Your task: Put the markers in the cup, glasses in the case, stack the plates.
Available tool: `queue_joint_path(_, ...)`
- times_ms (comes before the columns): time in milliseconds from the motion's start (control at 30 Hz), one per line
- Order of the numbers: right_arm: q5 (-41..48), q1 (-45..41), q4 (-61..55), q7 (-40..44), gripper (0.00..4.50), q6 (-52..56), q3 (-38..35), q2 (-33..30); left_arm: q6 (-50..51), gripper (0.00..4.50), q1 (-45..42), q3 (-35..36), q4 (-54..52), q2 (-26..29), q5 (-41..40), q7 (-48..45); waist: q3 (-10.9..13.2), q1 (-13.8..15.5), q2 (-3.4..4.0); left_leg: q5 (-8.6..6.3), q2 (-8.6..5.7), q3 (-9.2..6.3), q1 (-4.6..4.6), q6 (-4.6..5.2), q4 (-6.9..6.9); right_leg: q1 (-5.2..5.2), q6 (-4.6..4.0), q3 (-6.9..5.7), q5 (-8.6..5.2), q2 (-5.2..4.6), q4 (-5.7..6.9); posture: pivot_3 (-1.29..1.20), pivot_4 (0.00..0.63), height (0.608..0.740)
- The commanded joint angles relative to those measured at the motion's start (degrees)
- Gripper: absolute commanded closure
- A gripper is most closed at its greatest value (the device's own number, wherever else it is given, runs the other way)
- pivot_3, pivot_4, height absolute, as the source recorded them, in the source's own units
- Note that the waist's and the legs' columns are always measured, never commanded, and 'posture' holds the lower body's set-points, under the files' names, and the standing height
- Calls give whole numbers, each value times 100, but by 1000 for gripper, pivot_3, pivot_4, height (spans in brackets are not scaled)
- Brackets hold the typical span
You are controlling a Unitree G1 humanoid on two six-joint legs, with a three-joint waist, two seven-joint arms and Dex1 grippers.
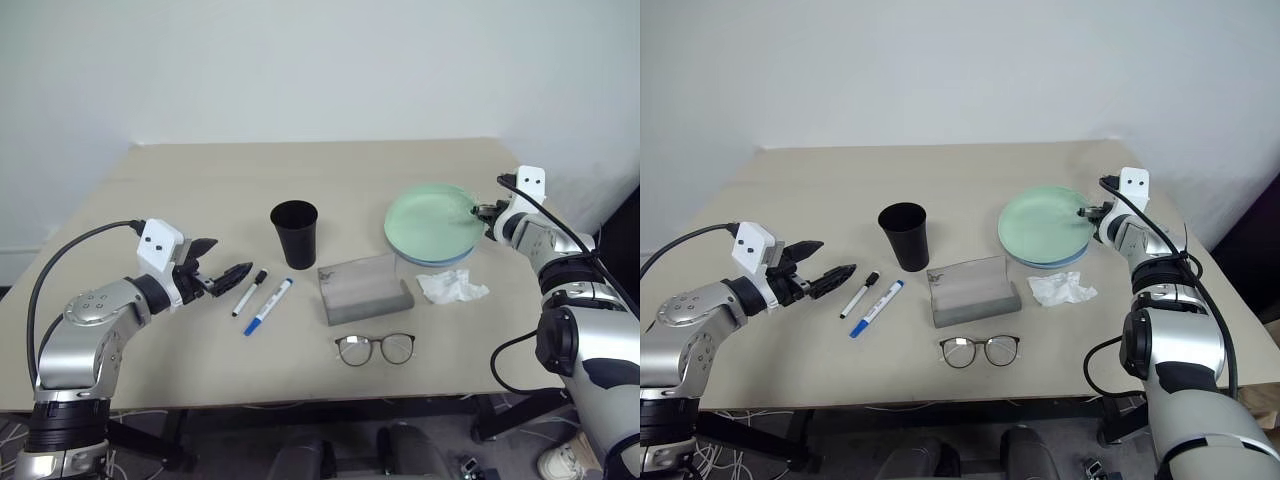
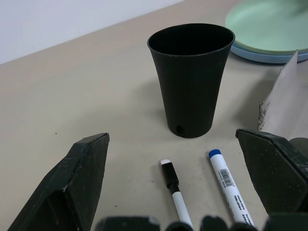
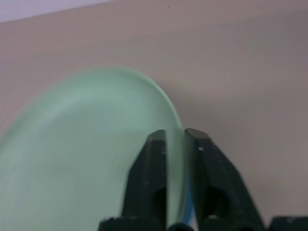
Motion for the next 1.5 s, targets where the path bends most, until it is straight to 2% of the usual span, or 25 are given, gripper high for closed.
queue_joint_path(33, -100, -165, -155, 25, 2454, -193, 47, -118, -66, 0, -69, 144, -214, 70, -12, -1, 0, 0, 0, 0, 0, 0, 0, 0, 0, 0, 0, 0, 0, 0, 0, 0, 0, 738)
queue_joint_path(100, -131, -135, -225, 155, 1740, -216, 80, -155, -60, 0, -59, 151, -229, 70, -14, 6, 0, -2, 0, 0, 0, 1, 0, 0, 0, 0, 0, 0, 0, 0, 0, 0, 0, 738)
queue_joint_path(333, 28, 388, -1364, 1893, 1740, 303, 418, -582, -28, 0, 23, 203, -305, 67, -37, 36, 0, 11, -1, -1, -1, -1, -2, 2, 0, 1, 2, -1, -1, -1, -2, 0, 0, 738)
queue_joint_path(467, 307, 1146, -2821, 3173, 1740, 932, 717, -1008, -11, 0, 45, 218, -325, 65, -46, 38, -1, 14, -1, -2, -1, -3, 0, 4, 1, 2, 18, -3, -10, -2, -1, 0, 0, 738)
queue_joint_path(733, 464, 2361, -4605, 4225, 1740, 1175, 1092, -1610, 22, 0, 35, 215, -321, 59, -49, 9, 0, 14, -3, -2, 8, 2, 1, 3, 19, 4, 12, -8, -14, -4, 0, 0, 0, 738)
queue_joint_path(900, 394, 2808, -4997, 4383, 1740, 1218, 1355, -1657, 26, 0, 32, 207, -313, 61, -42, 0, 0, 16, -5, -2, 14, 4, 0, 3, 25, 3, 11, -11, -15, -11, -1, 0, 0, 738)
queue_joint_path(1000, 330, 2851, -4954, 4297, 1162, 1176, 1452, -1619, 23, 0, 31, 206, -309, 61, -38, 1, 1, 21, -4, -2, 13, 8, -3, 2, 24, -4, 10, -12, -15, -18, 0, 0, 0, 738)
queue_joint_path(1100, 187, 2873, -4883, 4183, 147, 1061, 1594, -1600, 26, 0, 29, 206, -308, 60, -39, 3, 0, 24, -7, -3, 13, 9, -4, 2, 22, -7, 9, -20, -13, -26, 0, 0, 0, 738)
queue_joint_path(1133, 141, 2863, -4832, 4138, 25, 1039, 1637, -1582, 24, 0, 28, 202, -307, 61, -33, 4, 0, 27, -7, -3, 13, 9, -4, 1, 20, -9, 9, -22, -13, -29, 0, 0, 0, 738)
queue_joint_path(1333, -23, 2887, -4648, 4072, 25, 886, 1806, -1540, 21, 0, 22, 203, -297, 59, -30, 6, 0, 30, -8, -4, 11, 9, -6, 0, 13, -13, 7, -44, -10, -58, 0, 0, 0, 738)
queue_joint_path(1500, -165, 2886, -4301, 3960, 25, 657, 1901, -1433, 13, 0, 16, 203, -287, 56, -27, 10, 1, 85, -9, -4, 9, 11, -7, 1, 14, -10, 4, -118, -8, -93, -2, 0, 0, 738)
